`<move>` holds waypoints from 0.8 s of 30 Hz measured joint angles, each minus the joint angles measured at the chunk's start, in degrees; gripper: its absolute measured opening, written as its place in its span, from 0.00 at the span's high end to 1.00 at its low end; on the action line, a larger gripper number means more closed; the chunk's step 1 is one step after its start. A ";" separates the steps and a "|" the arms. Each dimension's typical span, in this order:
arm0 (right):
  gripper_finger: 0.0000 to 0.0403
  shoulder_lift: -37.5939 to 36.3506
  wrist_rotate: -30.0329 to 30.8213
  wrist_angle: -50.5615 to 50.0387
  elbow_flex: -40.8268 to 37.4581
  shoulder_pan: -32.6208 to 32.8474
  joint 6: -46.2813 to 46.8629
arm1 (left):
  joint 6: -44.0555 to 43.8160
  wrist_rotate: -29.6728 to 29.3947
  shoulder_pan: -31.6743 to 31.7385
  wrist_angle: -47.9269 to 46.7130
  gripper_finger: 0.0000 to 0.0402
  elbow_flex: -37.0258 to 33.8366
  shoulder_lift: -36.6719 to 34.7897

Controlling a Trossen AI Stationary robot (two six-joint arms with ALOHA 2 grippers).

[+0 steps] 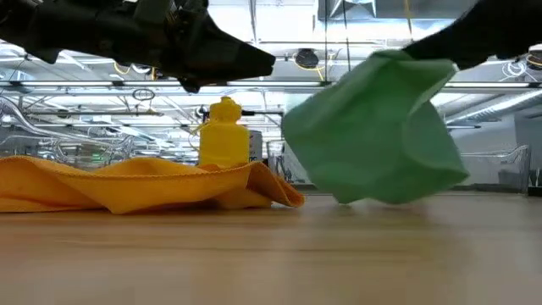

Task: Pick & Place Sports Items
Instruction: Fold the green towel

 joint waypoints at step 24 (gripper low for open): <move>1.00 -0.02 2.19 -36.49 0.04 -4.44 20.12 | -0.37 -0.02 -0.02 -0.94 0.66 0.00 0.00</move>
